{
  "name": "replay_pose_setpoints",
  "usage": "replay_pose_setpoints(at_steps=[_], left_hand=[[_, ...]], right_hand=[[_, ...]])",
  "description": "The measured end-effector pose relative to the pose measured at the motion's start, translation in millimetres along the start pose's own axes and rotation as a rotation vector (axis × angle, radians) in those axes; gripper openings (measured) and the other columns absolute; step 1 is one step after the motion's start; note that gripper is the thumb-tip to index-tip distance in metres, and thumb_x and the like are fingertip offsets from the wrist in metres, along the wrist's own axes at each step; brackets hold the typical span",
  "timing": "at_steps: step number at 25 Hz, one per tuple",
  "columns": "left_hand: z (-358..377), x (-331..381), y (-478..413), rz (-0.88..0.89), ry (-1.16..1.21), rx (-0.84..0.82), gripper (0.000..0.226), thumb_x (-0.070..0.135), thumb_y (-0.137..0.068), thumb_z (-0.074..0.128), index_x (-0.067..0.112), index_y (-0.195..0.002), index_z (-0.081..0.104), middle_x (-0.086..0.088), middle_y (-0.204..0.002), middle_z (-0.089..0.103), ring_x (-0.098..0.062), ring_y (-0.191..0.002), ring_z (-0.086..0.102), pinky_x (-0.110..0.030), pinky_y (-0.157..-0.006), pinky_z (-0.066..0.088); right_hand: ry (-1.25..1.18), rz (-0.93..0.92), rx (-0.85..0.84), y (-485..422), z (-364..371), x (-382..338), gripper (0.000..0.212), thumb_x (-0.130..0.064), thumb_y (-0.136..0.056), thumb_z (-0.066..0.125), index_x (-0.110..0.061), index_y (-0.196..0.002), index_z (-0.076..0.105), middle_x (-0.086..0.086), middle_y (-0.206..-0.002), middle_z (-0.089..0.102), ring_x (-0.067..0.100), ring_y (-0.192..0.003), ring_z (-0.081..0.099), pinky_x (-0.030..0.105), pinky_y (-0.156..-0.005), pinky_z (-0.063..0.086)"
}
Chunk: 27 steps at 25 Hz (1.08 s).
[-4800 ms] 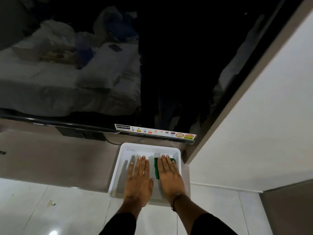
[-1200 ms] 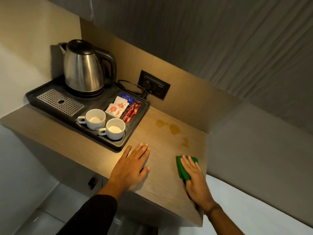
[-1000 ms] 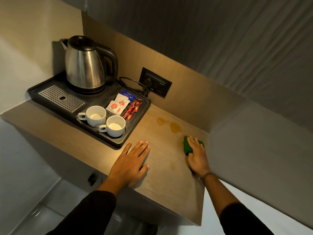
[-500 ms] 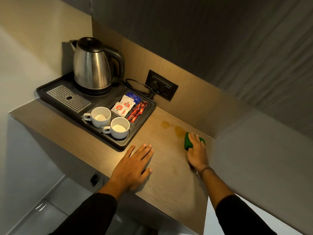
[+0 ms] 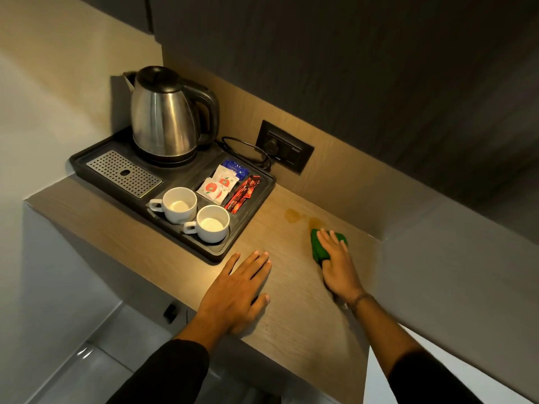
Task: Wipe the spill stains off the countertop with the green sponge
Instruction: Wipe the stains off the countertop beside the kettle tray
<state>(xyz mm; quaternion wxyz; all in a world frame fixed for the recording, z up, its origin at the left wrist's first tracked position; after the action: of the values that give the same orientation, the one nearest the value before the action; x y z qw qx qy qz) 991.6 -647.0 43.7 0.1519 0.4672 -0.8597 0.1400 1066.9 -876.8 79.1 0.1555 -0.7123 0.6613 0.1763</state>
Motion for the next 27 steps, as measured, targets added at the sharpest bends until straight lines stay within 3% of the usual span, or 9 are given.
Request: replay_pose_setpoints(at_steps=[3,6,8,11,14,17,20,24,27], left_hand=[[-1,-1,1,0.0,-0.011,0.011,0.07,0.054,-0.106,0.031,0.019,-0.165,0.016,-0.003,-0.175,0.014,-0.018,-0.159,0.002,-0.053,-0.129,0.007],[-1,1,1,0.01,-0.028,0.016,0.069,0.052,-0.107,0.033,0.017,-0.164,0.019,-0.004,-0.175,0.014,-0.019,-0.159,0.003,-0.052,-0.129,0.006],[-2,0,1,0.011,-0.021,0.018,0.069,0.052,-0.107,0.033,0.018,-0.164,0.018,-0.004,-0.175,0.013,-0.018,-0.159,0.003,-0.051,-0.129,0.004],[0,0,2,0.005,-0.021,0.014,0.069,0.052,-0.107,0.032,0.018,-0.165,0.016,-0.003,-0.175,0.012,-0.018,-0.159,0.001,-0.052,-0.129,0.005],[2,-1,1,0.001,-0.039,0.011,0.069,0.053,-0.107,0.03,0.018,-0.165,0.015,-0.003,-0.175,0.012,-0.018,-0.159,0.0,-0.054,-0.128,0.007],[3,-1,1,0.003,-0.04,0.015,0.069,0.054,-0.107,0.03,0.018,-0.164,0.015,-0.003,-0.175,0.012,-0.018,-0.159,0.001,-0.055,-0.128,0.009],[2,-2,1,0.0,-0.031,0.021,0.069,0.054,-0.107,0.032,0.019,-0.164,0.017,-0.002,-0.175,0.013,-0.018,-0.159,0.002,-0.055,-0.128,0.009],[3,-1,1,-0.006,-0.018,0.027,0.069,0.054,-0.107,0.034,0.02,-0.164,0.017,-0.001,-0.175,0.013,-0.016,-0.159,0.001,-0.053,-0.129,0.007],[1,-2,0,-0.01,-0.016,0.044,0.069,0.053,-0.106,0.035,0.019,-0.164,0.019,-0.002,-0.175,0.015,-0.016,-0.159,0.003,-0.053,-0.128,0.008]], right_hand=[[0.021,-0.07,-0.025,41,-4,27,0.082,0.007,-0.076,0.041,-0.022,-0.153,0.036,0.0,-0.164,0.03,0.019,-0.155,0.016,0.044,-0.127,0.007],[0.037,0.084,0.057,-9,-24,36,0.076,0.017,-0.078,0.043,-0.01,-0.149,0.041,0.012,-0.161,0.035,0.033,-0.153,0.022,0.051,-0.126,0.014],[0.0,0.148,0.071,-45,-20,10,0.075,0.019,-0.079,0.044,-0.007,-0.149,0.041,0.016,-0.161,0.034,0.034,-0.152,0.022,0.05,-0.126,0.015],[-0.005,-0.046,-0.036,-23,12,-26,0.08,0.015,-0.08,0.044,-0.017,-0.153,0.036,0.004,-0.164,0.029,0.021,-0.155,0.014,0.043,-0.128,0.005],[0.028,-0.131,-0.074,43,14,4,0.085,0.006,-0.076,0.041,-0.028,-0.154,0.033,-0.007,-0.164,0.029,0.01,-0.155,0.012,0.037,-0.127,0.003],[0.028,0.023,0.023,14,-15,29,0.079,0.017,-0.078,0.044,-0.015,-0.15,0.041,0.007,-0.161,0.034,0.029,-0.153,0.021,0.048,-0.127,0.01],[0.011,0.123,0.051,-55,-16,-10,0.074,0.018,-0.081,0.045,-0.008,-0.15,0.04,0.014,-0.162,0.033,0.034,-0.153,0.021,0.05,-0.126,0.012],[0.001,-0.103,-0.071,-39,29,-66,0.08,0.014,-0.081,0.045,-0.017,-0.154,0.032,0.005,-0.165,0.027,0.023,-0.156,0.011,0.044,-0.128,0.003],[0.039,-0.217,-0.106,35,32,-33,0.087,0.009,-0.081,0.043,-0.031,-0.156,0.025,-0.009,-0.166,0.023,0.008,-0.155,0.006,0.036,-0.127,-0.001]])
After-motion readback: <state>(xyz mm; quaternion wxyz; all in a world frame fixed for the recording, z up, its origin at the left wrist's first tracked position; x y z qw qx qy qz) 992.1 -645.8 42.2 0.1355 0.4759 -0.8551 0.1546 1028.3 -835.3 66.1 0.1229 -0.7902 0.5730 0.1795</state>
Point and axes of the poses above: each hand's wrist, its own y-axis away from the middle knuckle, its own z-axis out of the palm, x = y × z, the point moved 9 cm from there along -y, towards the middle knuckle
